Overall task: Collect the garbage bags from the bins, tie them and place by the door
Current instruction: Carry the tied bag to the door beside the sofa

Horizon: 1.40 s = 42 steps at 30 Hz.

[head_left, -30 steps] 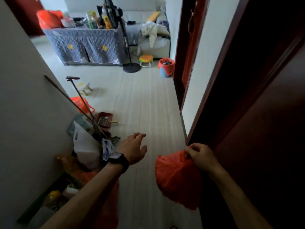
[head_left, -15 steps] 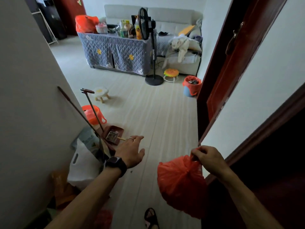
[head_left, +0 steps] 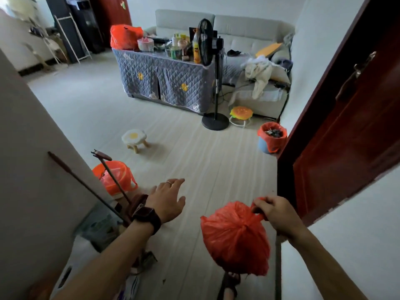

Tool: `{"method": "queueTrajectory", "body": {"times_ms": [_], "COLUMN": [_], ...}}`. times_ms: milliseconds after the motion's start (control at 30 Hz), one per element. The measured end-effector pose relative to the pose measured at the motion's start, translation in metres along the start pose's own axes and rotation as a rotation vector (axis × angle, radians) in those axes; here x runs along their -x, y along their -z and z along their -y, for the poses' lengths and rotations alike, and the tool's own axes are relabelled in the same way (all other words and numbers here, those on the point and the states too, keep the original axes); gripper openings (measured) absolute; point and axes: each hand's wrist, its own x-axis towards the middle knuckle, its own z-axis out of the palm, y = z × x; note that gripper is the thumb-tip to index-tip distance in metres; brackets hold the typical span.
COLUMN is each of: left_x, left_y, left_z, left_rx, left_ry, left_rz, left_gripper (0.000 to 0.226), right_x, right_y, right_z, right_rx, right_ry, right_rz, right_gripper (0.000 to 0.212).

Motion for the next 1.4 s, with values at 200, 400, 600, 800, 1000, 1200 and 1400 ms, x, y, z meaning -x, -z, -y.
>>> {"method": "queueTrajectory", "body": {"times_ms": [200,400,600,800,1000,1200,1400], "left_x": [-0.136,-0.238,-0.365,-0.514,-0.654,-0.786,-0.902], "left_y": [0.012,0.033,0.061,0.1,0.158,0.197,0.233], "left_z": [0.016,0.045,0.112,0.195,0.271,0.337,0.407], "left_rx": [-0.022,0.046,0.029,0.039,0.036,0.021,0.037], "left_ry": [0.212,0.391,0.458,0.489,0.51,0.587,0.751], "left_rz": [0.017,-0.012,-0.068,-0.077,-0.129,-0.16,-0.193], "left_gripper": [0.064,0.065,0.063,0.062,0.057,0.06,0.06], "right_x": [-0.185,-0.332,-0.488,-0.642,-0.777,-0.916,-1.058], "right_y": [0.011,0.012,-0.026,-0.08,-0.131,-0.208,-0.281], "right_z": [0.046,0.123,0.208,0.296,0.394,0.487,0.587], "right_rx": [0.053,0.13,0.134,0.127,0.112,0.103,0.144], "right_ry": [0.032,0.078,0.151,0.182,0.209,0.269,0.386], "right_rz": [0.112,0.228,0.28,0.279,0.34,0.466,0.616], "right_gripper": [0.027,0.025,0.027,0.026,0.026,0.028,0.023]}}
